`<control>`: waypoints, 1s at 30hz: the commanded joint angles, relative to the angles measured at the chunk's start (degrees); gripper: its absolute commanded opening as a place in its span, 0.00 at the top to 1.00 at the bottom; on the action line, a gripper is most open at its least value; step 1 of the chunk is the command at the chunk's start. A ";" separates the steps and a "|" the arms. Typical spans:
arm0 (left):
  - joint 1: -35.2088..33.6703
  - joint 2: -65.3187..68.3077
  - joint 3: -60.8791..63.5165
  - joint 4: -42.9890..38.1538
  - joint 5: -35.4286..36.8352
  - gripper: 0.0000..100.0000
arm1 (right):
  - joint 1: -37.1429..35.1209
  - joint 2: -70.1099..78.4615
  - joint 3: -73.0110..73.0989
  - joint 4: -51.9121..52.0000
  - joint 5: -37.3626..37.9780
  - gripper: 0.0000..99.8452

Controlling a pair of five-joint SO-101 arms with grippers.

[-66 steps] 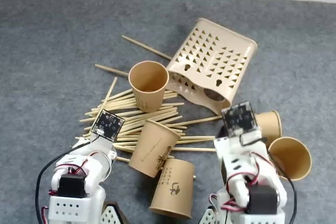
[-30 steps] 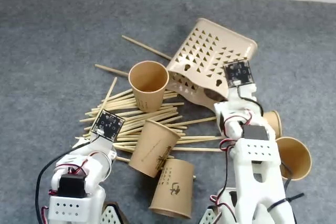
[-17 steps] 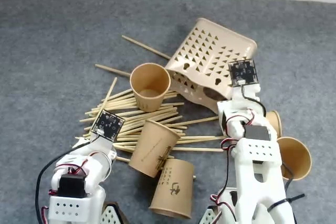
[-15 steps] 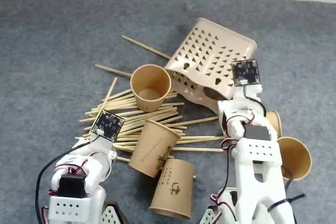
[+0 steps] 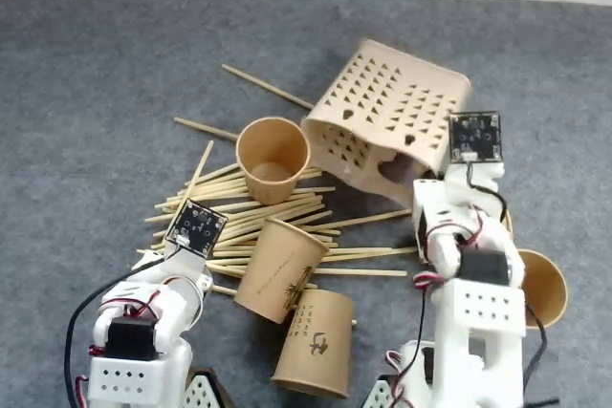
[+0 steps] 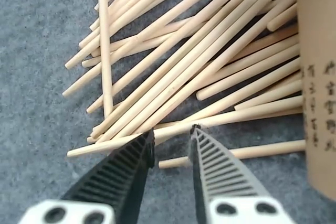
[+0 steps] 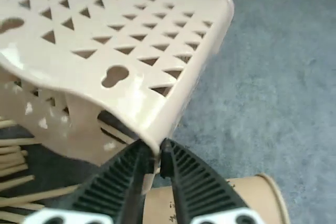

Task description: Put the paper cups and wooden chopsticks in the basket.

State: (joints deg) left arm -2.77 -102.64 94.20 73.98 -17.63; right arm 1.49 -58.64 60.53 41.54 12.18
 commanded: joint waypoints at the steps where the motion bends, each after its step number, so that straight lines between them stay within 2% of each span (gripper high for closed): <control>1: -0.48 0.66 -0.48 -0.09 -0.44 0.88 | -1.19 -5.76 -6.55 2.86 -0.44 0.99; 9: -0.66 0.66 -0.48 -0.18 -0.35 0.88 | -1.01 -3.47 -15.52 4.35 -0.44 0.99; 13: -3.21 0.66 -0.48 -1.41 -0.35 0.88 | 0.66 0.40 -22.81 7.96 -0.79 0.99; 25: -4.53 0.66 -0.40 -1.76 -0.35 0.87 | 9.98 21.93 -42.86 15.16 -0.97 0.99; 30: -4.53 0.66 -0.40 -1.76 -0.35 0.87 | 10.77 31.08 -50.15 18.24 -0.97 0.99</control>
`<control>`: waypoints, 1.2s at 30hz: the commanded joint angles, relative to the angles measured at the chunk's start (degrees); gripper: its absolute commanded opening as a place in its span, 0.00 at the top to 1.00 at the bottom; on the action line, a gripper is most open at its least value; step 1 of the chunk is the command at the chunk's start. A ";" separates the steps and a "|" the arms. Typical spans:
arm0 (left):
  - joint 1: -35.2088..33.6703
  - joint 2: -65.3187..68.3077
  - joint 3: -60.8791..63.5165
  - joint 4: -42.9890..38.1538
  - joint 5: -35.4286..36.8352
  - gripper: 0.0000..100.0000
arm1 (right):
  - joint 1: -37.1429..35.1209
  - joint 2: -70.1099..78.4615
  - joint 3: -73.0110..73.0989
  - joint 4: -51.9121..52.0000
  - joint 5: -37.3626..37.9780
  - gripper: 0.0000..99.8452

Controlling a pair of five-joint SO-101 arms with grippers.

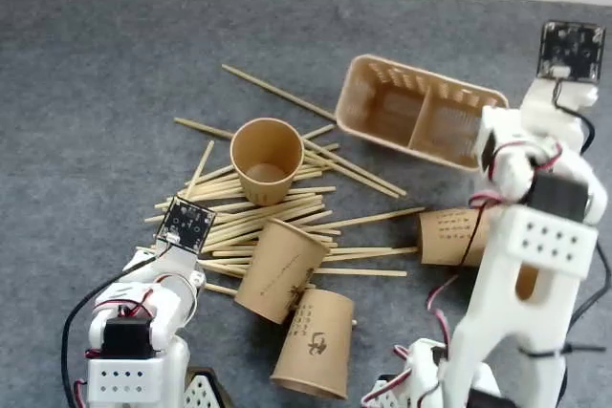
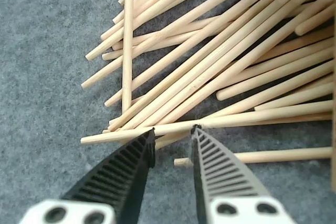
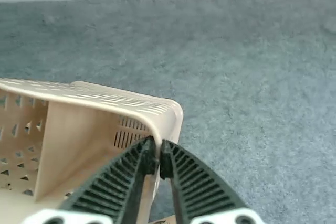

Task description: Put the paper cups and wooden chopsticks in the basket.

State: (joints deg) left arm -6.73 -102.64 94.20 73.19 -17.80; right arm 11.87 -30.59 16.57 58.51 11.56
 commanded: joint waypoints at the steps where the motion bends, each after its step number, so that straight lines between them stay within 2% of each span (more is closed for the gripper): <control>1: -0.57 0.66 -0.40 -0.97 -0.18 0.87 | 0.40 4.70 -7.43 1.89 -0.35 0.99; 5: -0.66 0.66 -0.40 -1.32 -0.18 0.87 | 0.22 10.42 -10.68 3.91 -0.44 0.95; 9: -0.66 0.66 -0.40 -1.32 -0.18 0.87 | 0.31 14.73 -11.91 4.18 -4.75 0.90; 15: -0.57 0.66 -0.40 -1.32 -0.18 0.87 | -0.13 19.21 -12.70 3.74 -5.10 0.90; 17: -0.57 0.66 -0.40 -1.32 -0.18 0.87 | -1.01 20.18 -12.70 3.74 -5.01 0.90; 21: -0.57 0.66 -0.40 -1.32 -0.18 0.87 | -0.92 20.09 -14.99 4.26 -4.75 1.00; 29: -0.66 0.66 -0.40 -1.32 -0.18 0.87 | -1.10 20.44 -26.24 15.43 -2.11 0.99; 36: -0.75 0.66 -0.40 -1.32 -0.18 0.87 | -1.19 20.44 -27.74 20.70 0.70 0.99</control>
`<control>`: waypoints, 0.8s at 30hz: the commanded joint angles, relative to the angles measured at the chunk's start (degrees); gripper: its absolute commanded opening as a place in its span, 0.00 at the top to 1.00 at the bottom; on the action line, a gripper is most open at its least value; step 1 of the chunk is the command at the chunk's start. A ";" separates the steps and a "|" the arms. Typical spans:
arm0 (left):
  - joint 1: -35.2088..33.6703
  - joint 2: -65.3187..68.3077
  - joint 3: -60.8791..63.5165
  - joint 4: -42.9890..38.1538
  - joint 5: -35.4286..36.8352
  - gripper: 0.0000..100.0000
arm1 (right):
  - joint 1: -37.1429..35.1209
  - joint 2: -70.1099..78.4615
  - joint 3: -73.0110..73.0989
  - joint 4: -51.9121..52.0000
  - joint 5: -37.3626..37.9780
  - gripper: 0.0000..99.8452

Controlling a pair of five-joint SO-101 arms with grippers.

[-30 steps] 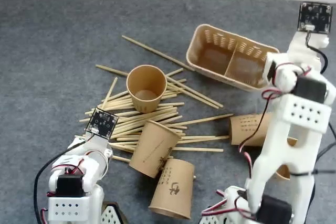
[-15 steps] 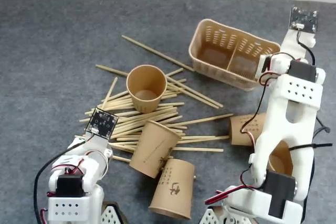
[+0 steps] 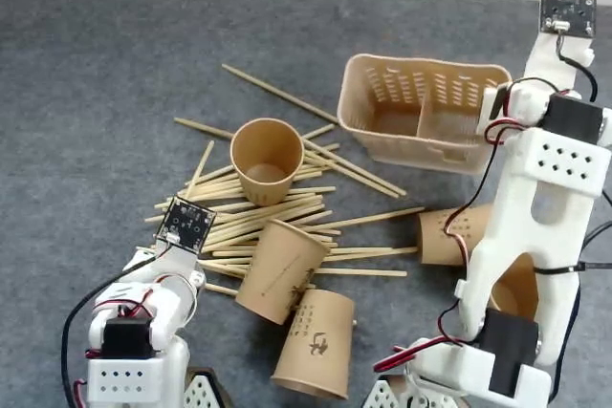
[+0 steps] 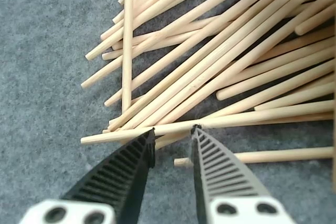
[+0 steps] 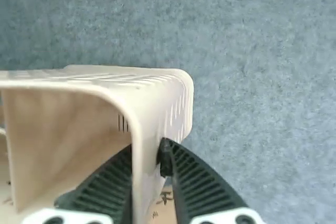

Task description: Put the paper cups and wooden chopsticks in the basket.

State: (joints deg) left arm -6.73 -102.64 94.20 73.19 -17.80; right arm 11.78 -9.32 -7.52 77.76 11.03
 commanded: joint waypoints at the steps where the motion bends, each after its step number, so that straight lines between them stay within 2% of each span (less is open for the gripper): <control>1: -0.75 0.66 -0.40 -1.32 -0.18 0.87 | -1.10 -0.84 -3.65 2.15 1.23 0.99; 11: -0.84 0.66 -0.40 -1.32 -0.18 0.87 | -0.84 -0.75 -3.65 -0.22 0.70 0.99; 13: -0.84 0.66 -0.40 -1.32 -0.18 0.87 | -0.75 -0.75 -3.65 -1.80 0.70 0.96; 19: -0.84 0.66 -0.40 -1.32 -0.18 0.87 | -0.75 -1.45 -3.91 -1.45 0.70 0.78; 24: -0.84 0.66 -0.40 -1.32 -0.18 0.87 | -1.01 -1.54 -7.96 5.14 0.97 0.77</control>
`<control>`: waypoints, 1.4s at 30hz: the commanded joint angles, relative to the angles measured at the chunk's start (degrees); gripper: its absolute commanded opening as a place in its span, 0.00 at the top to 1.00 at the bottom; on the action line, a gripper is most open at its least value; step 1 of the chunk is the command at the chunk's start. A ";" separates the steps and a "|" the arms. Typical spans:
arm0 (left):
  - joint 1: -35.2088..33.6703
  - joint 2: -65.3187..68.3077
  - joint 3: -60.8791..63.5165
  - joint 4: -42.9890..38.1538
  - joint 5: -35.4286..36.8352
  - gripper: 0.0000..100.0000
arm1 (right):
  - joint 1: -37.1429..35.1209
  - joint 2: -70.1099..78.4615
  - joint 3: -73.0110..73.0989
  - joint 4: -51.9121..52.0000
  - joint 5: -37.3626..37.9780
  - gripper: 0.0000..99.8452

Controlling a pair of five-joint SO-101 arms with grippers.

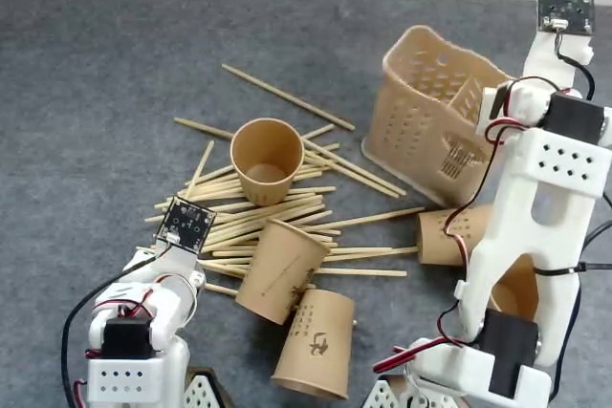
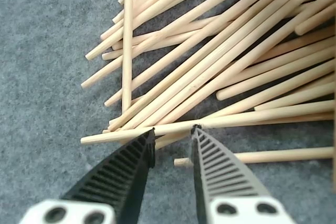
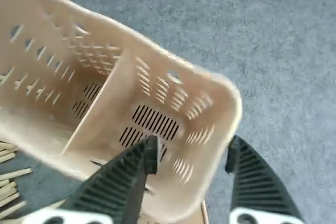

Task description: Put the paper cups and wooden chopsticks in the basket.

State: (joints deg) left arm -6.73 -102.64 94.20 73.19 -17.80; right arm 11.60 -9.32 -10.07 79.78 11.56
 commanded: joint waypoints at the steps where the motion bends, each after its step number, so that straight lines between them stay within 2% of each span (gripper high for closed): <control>1: -0.84 0.66 -0.40 -1.32 -0.18 0.87 | -0.84 -1.54 -6.81 4.97 0.44 0.77; 11: -0.84 0.66 -0.40 -1.32 -0.18 0.87 | -0.66 -1.54 -16.48 20.26 0.62 0.77; 19: -0.84 0.66 -0.40 -1.32 -0.18 0.87 | 3.30 -2.24 -11.74 21.14 0.62 0.77; 32: -0.84 0.66 -0.40 -1.32 -0.18 0.87 | 2.24 -27.03 23.34 19.74 0.62 0.77; 39: -0.84 0.66 -0.40 -1.32 -0.18 0.87 | 2.07 -28.35 39.25 10.33 0.70 0.77; 42: -0.84 0.66 -0.31 -1.32 -0.18 0.87 | 1.98 -28.35 44.62 7.69 3.34 0.77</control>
State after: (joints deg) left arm -6.73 -102.64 94.20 73.19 -17.80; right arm 14.15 -35.78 31.78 90.42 12.35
